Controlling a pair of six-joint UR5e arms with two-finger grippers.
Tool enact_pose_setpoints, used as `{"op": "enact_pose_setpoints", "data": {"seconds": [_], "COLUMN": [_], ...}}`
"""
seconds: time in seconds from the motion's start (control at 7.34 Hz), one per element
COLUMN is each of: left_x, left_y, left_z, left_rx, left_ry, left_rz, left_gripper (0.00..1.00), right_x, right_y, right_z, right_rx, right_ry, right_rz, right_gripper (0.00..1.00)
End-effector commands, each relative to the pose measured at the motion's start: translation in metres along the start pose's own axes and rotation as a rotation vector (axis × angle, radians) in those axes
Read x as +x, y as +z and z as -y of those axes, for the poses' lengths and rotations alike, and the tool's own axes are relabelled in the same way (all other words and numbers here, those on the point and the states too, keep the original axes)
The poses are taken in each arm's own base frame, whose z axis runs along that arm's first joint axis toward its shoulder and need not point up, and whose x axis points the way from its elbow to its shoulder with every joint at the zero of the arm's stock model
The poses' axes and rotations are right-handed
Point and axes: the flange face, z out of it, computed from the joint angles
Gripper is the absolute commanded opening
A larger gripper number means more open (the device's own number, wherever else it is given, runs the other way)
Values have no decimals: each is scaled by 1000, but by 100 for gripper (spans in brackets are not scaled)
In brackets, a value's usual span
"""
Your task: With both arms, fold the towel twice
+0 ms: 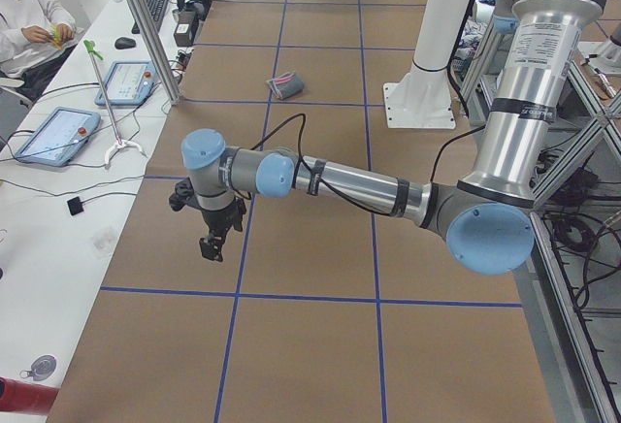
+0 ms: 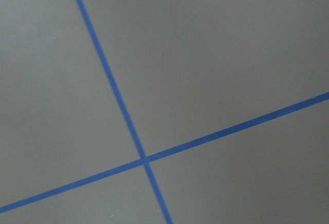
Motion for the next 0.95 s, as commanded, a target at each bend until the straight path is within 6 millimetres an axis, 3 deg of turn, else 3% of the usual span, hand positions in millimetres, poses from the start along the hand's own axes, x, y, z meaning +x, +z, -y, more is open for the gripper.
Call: {"op": "enact_pose_setpoints", "data": {"seconds": [0.0,0.14,0.27,0.82], "left_x": [-35,-40,-43,-42], "left_y": [1,14,13,7], "left_z": [-39,-64,-72,-72], "left_rx": [15,43,60,97], "left_ry": [-74,-47,-64,-44], "left_rz": [-60,-117,-154,-155], "left_gripper": [100,100,100,100], "right_x": [-4,-22,-46,-53], "right_y": [-7,-18,-22,-21], "right_z": [-7,8,19,20], "right_rx": [-14,-29,-43,-40], "right_ry": [28,38,59,53], "right_rz": [-2,1,1,3], "right_gripper": [99,99,99,100]}}
